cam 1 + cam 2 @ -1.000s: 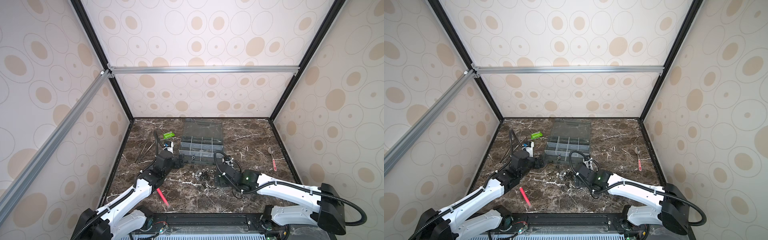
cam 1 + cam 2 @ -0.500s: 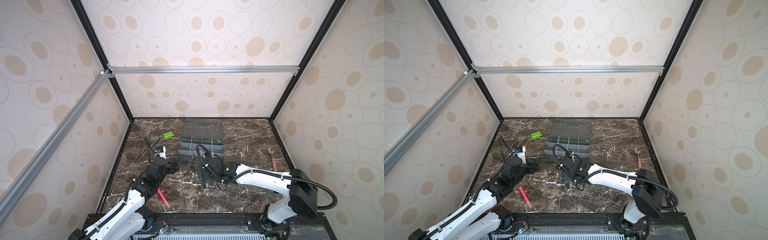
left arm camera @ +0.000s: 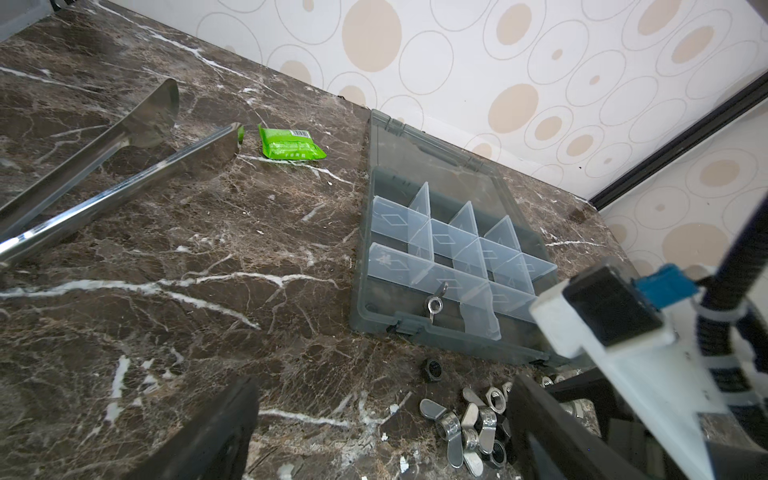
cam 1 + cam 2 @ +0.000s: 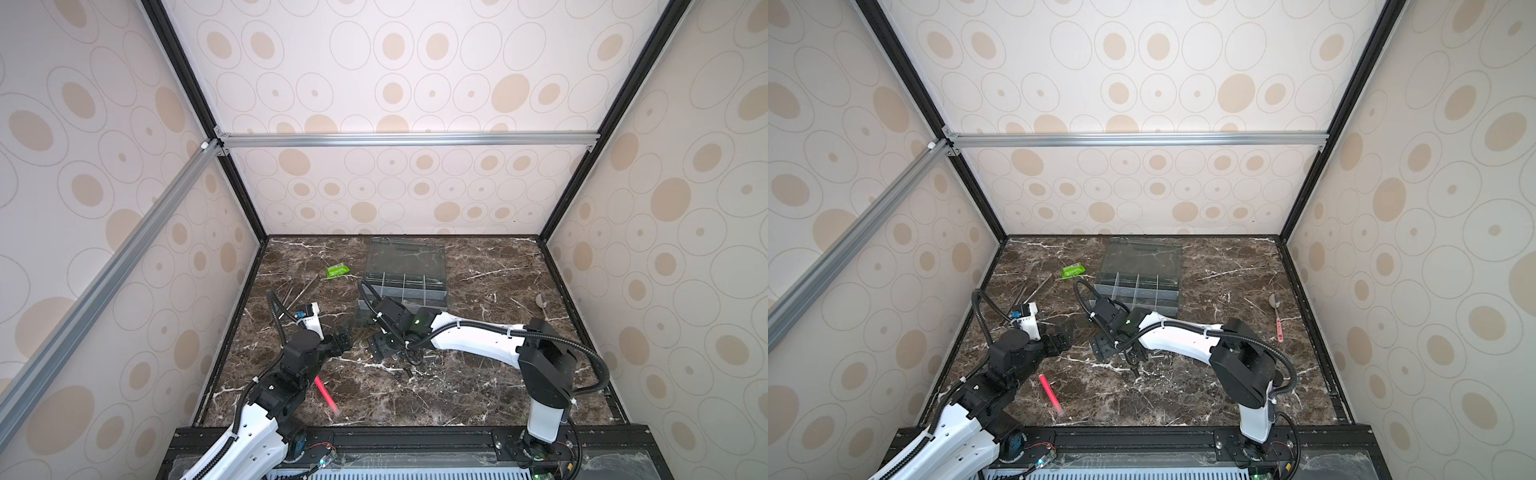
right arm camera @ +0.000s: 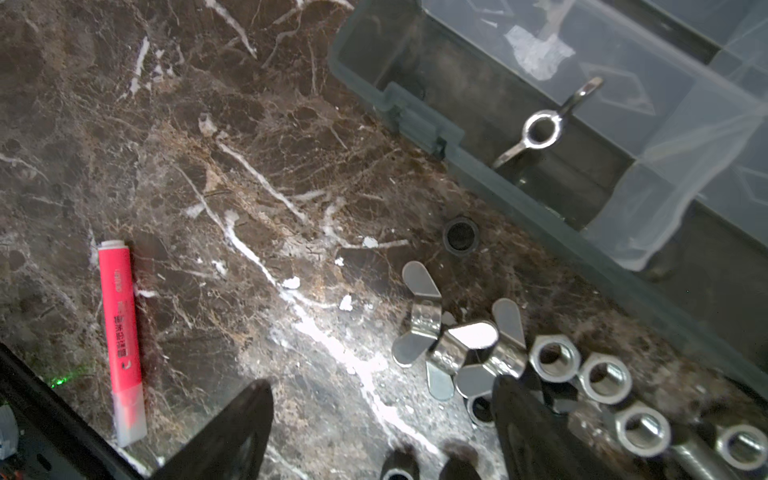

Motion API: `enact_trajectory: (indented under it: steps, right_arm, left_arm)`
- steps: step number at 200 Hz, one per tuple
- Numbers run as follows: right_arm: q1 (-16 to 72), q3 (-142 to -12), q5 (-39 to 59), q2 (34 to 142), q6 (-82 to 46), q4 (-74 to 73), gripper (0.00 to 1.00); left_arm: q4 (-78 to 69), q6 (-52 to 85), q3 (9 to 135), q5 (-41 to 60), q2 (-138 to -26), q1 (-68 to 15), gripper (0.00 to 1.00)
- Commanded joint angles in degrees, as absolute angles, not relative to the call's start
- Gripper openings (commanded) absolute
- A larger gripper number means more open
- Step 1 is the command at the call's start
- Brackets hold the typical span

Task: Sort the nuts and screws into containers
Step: 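Withdraw the left gripper while the right gripper grasps a silver wing nut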

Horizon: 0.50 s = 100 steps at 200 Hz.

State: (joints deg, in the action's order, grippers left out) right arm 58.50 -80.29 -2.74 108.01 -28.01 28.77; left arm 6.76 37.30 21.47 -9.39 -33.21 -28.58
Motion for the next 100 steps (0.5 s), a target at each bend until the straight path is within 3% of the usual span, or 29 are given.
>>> enact_trajectory:
  steps: [1, 51, 100]
  right_arm:
    - [57.5, -83.5, -0.4, 110.9, -26.3, 32.2, 0.8]
    - [56.6, -86.0, -0.2, 114.9, -26.1, 34.0, 0.76]
    - [56.5, -87.8, -0.2, 117.6, -26.1, 34.8, 0.64]
  left_arm:
    - [8.8, 38.5, 21.4, -10.6, -32.8, -28.1, 0.94]
    - [8.6, 38.2, 20.9, -10.3, -32.5, -28.1, 0.94]
    - [7.8, 38.0, 20.2, -10.0, -32.3, -28.1, 0.94]
